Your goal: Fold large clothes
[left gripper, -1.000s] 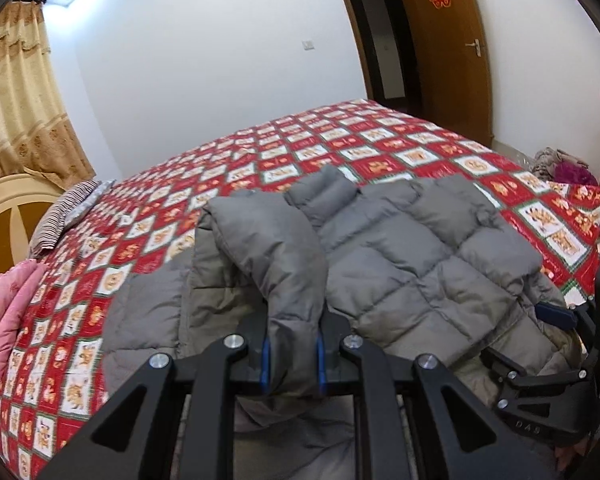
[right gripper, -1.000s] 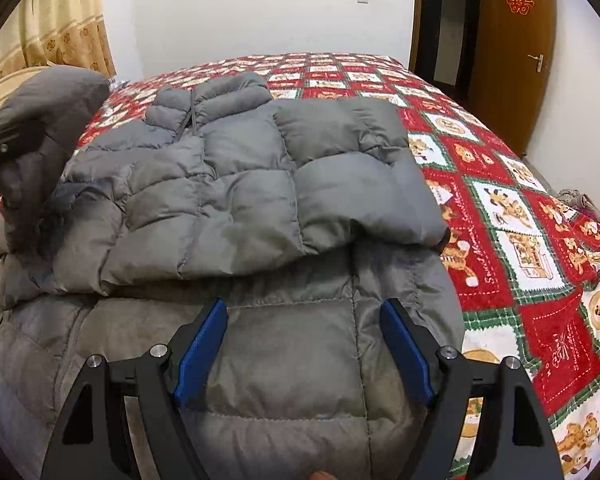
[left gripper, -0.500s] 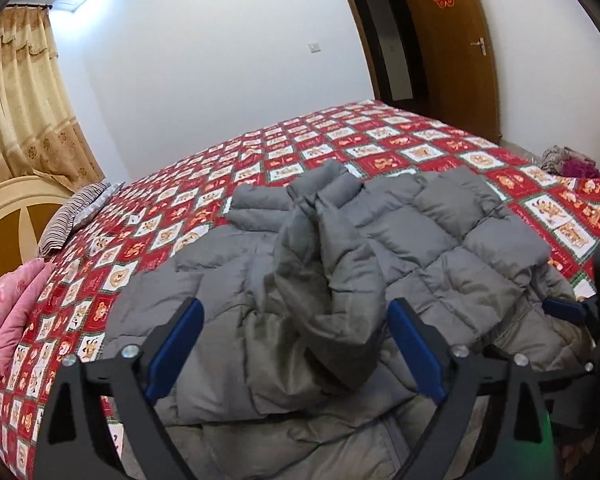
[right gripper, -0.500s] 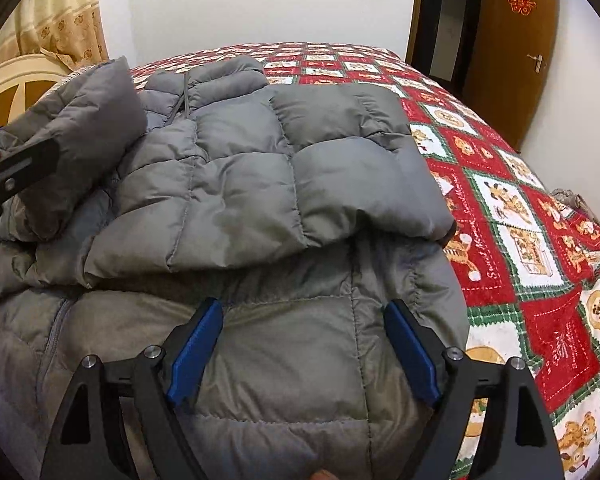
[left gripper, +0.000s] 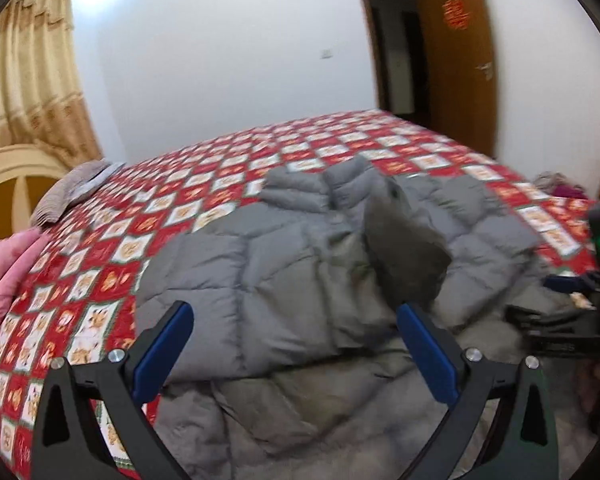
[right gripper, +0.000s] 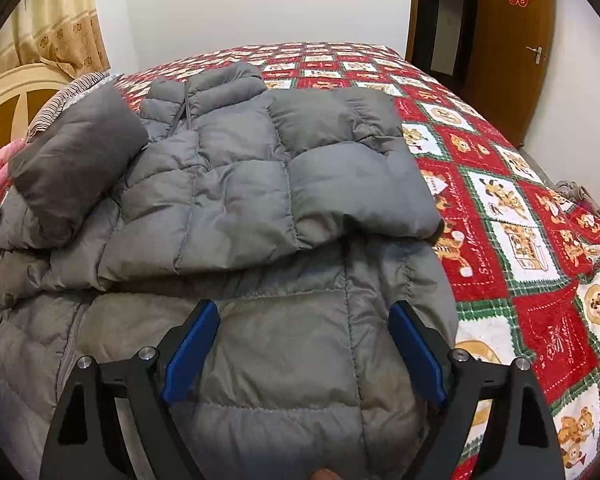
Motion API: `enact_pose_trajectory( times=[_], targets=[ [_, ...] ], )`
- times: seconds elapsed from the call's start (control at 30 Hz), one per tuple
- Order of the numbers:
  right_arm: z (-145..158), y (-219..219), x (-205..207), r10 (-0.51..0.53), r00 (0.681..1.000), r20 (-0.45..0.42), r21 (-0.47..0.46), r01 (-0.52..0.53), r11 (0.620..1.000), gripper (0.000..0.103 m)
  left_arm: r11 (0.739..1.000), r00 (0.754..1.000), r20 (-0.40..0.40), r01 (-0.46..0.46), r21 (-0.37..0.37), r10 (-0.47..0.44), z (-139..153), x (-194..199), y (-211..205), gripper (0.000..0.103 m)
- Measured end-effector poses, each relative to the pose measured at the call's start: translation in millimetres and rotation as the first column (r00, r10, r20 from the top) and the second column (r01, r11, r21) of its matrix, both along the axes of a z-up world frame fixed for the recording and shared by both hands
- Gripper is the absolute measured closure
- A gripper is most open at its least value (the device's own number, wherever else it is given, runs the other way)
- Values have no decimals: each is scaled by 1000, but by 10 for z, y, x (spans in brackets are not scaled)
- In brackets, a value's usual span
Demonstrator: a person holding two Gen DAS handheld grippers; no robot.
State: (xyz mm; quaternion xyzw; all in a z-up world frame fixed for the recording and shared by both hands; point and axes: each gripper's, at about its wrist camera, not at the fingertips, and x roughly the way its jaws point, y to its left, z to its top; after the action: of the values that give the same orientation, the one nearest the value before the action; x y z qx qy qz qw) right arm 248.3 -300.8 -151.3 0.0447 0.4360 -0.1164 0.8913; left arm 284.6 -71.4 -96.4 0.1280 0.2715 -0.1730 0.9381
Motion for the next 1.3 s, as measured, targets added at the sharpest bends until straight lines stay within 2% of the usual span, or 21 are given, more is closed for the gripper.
enact_pose_trajectory(
  times=[0.07,0.13,0.23,0.33,0.43,0.53,0.6,0.67,0.7,0.73,0.87,0.97,1.07,1.1,1.17,1.3],
  targets=[
    [1,-16,-7,-2,1000,-2,4,2,1000,16,1000,999,34,32,1,-32,70,-89,-10,0],
    [36,-42,-31,-16,1000,1,6,16,1000,16,1000,998,66,11,26,-13,77,-94,28,0],
    [191,-19,-65,-17,999,42,21,16,1000,16,990,992,77,-105,89,99,-46,152,199,0],
    [445,73,-52,4,993,117,85,-15,996,16,965,969,20,-248,85,247,-175,511,550,0],
    [644,175,29,24,981,192,165,-56,985,16,941,940,-50,-339,10,339,-232,716,900,0],
    [617,293,287,52,985,165,198,-85,977,16,933,930,-103,-358,-38,353,-278,768,1083,0],
    [481,311,496,59,991,122,244,-88,966,16,939,933,-119,-343,-21,339,-342,776,1084,0],
    [279,309,675,78,995,65,330,-95,939,30,946,940,-118,-324,0,322,-397,730,1059,0],
    [226,328,705,98,994,55,364,-112,924,57,950,943,-115,-313,8,312,-404,716,1053,0],
    [179,358,727,131,990,48,386,-140,912,73,952,946,-112,-306,9,305,-391,700,1061,0],
    [229,413,574,159,985,68,300,-172,938,82,952,946,-103,-307,8,306,-315,715,1129,0],
    [272,319,453,141,987,73,220,-154,963,83,945,940,-99,-326,16,326,-276,779,1151,0],
    [199,218,467,129,990,47,196,-136,971,83,938,932,-115,-346,10,344,-263,848,1132,0],
    [159,214,483,138,990,34,197,-142,970,82,939,932,-118,-344,6,343,-250,859,1114,0],
    [154,192,474,124,992,29,179,-127,976,64,941,935,-109,-339,1,337,-187,854,1049,0],
    [281,65,351,53,998,39,134,-58,989,64,942,940,-81,-335,-16,332,-68,895,951,0]
  ],
)
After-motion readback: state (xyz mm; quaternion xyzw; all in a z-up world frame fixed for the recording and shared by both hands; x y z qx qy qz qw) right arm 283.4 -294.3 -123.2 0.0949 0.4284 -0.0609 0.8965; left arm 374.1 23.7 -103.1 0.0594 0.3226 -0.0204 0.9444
